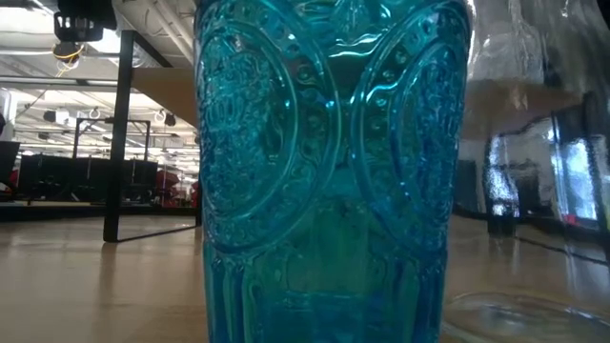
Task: Sort vases onto shelf
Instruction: Put the violet vase on the shelf aligned with the other violet vase
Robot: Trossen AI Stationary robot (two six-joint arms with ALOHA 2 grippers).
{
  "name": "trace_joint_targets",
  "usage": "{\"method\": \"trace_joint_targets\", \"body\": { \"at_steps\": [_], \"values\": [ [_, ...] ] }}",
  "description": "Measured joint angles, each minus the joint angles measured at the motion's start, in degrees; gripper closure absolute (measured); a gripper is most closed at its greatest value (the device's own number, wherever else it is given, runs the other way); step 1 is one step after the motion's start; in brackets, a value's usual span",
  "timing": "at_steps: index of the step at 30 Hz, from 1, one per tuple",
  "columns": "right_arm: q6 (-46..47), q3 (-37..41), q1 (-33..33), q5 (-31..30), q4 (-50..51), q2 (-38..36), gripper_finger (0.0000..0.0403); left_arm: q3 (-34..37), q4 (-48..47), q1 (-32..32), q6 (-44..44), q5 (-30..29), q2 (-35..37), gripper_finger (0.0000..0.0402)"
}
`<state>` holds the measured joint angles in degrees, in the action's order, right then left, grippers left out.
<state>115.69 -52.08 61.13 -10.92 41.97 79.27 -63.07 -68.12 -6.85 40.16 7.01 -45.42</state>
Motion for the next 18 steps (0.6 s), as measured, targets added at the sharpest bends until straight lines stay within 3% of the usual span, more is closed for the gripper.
{"method": "trace_joint_targets", "body": {
  "at_steps": [6,15,18],
  "values": [
    [-2.2,0.0,-2.8,-1.8,-1.3,-0.3,0.0386,0.0,2.9,0.0,0.5,-0.6,0.0,0.0401],
    [-16.6,-7.4,-7.8,-0.1,3.1,-2.6,0.0396,0.0,9.1,0.0,3.0,-1.7,0.0,0.0401],
    [-24.8,-13.7,-9.4,4.5,8.5,-2.6,0.0396,0.0,9.2,0.0,3.2,-1.7,0.0,0.0401]
  ]
}}
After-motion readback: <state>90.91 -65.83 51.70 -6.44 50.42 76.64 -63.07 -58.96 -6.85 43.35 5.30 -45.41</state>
